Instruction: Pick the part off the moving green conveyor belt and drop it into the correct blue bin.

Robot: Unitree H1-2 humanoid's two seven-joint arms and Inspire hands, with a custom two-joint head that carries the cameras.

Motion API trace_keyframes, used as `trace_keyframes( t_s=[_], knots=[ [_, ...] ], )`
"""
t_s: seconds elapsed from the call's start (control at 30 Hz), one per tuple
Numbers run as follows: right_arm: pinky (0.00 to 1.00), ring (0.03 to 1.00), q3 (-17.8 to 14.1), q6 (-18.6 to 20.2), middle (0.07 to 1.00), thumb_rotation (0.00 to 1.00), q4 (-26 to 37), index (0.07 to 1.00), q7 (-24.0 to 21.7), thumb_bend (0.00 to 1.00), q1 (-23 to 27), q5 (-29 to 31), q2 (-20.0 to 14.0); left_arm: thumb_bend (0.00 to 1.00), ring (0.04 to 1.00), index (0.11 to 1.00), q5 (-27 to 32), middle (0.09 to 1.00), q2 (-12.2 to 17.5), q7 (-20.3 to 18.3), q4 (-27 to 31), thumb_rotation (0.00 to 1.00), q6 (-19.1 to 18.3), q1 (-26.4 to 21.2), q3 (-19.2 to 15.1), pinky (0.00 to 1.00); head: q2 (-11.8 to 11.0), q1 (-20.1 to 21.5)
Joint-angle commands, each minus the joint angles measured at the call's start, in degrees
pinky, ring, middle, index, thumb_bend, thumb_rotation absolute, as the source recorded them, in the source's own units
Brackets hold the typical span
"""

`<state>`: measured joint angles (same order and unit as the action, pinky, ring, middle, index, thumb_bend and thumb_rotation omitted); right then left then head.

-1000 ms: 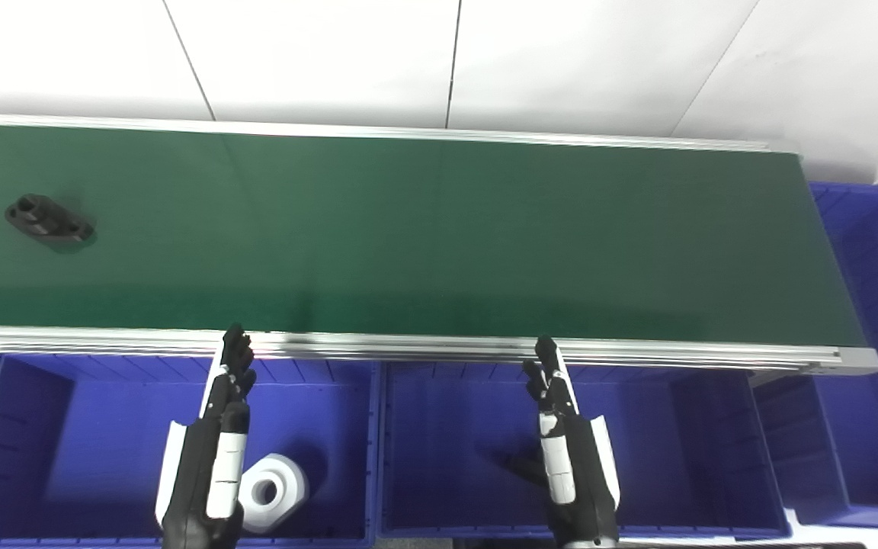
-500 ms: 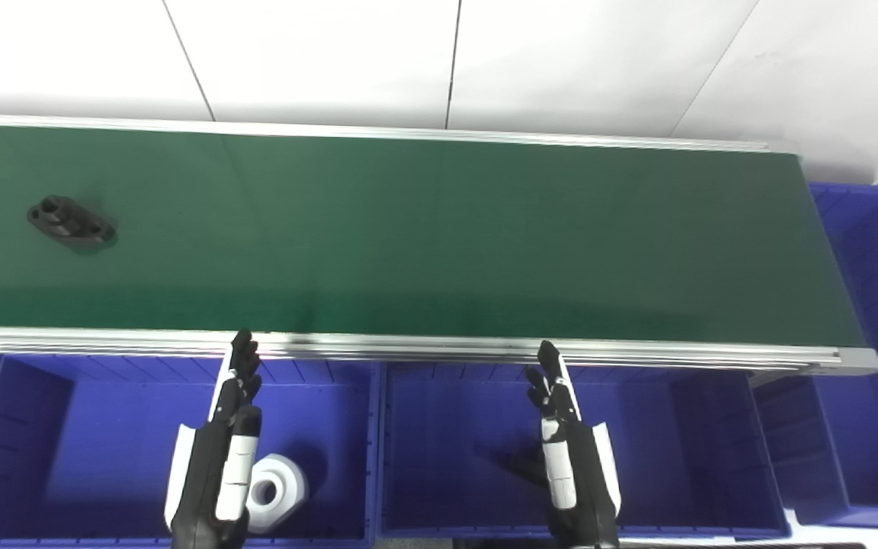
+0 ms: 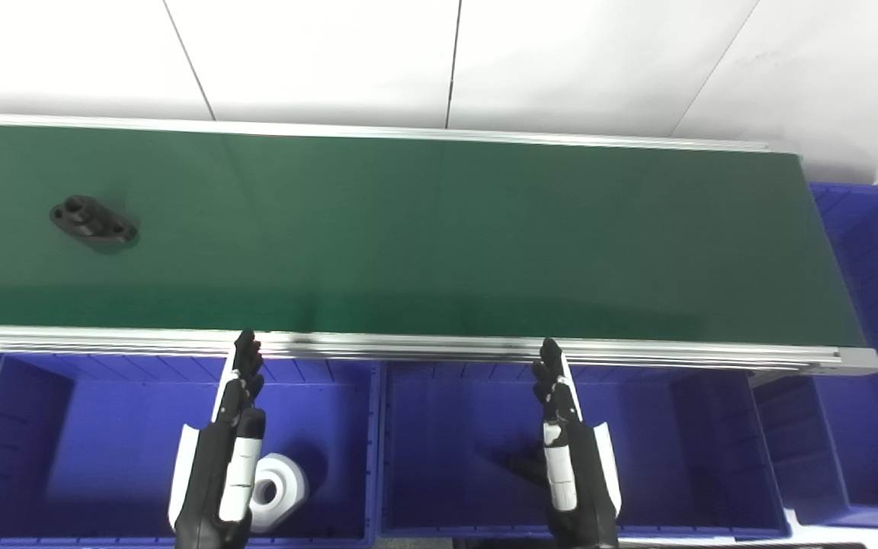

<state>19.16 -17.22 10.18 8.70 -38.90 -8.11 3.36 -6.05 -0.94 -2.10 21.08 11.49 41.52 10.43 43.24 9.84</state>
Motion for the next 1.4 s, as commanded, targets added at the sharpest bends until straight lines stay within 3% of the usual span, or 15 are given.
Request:
trace_keyframes(
  t_s=[0.0,0.97,1.17,1.27,1.37],
  knots=[
    [1.0,0.987,1.4,-3.3,1.0,1.0,1.4,1.0,-0.2,0.79,-1.0,-0.1,2.3,0.58,1.0,1.0,0.2,1.0,-0.1,0.4,1.6,1.0,2.2,0.7,0.3,1.0,0.1,0.1],
    [1.0,0.987,0.4,-5.8,1.0,1.0,-2.2,1.0,0.1,0.8,0.1,-0.3,2.4,0.56,1.0,1.0,-1.0,1.0,-0.2,1.0,-1.3,1.0,4.1,0.0,-0.1,1.0,-2.8,-0.6],
    [1.0,0.99,-0.6,-7.1,1.0,1.0,-3.8,1.0,-0.4,0.81,0.5,1.0,1.8,0.53,1.0,1.0,-2.0,1.0,-0.9,2.0,-4.0,1.0,7.1,-0.3,0.5,1.0,-5.5,-3.4],
    [1.0,0.997,-1.6,-8.3,1.0,1.0,-5.2,1.0,-0.1,0.8,1.0,0.2,1.1,0.52,1.0,1.0,-3.0,1.0,-1.6,2.9,-6.6,1.0,9.3,-0.7,0.8,1.0,-8.9,-5.7],
    [1.0,1.0,-2.6,-9.3,1.0,1.0,-6.2,1.0,0.8,0.75,1.5,-2.1,0.6,0.53,1.0,1.0,-4.0,1.0,-2.3,3.8,-8.7,1.0,10.8,-1.1,1.0,1.0,-10.7,-6.8]
  ],
)
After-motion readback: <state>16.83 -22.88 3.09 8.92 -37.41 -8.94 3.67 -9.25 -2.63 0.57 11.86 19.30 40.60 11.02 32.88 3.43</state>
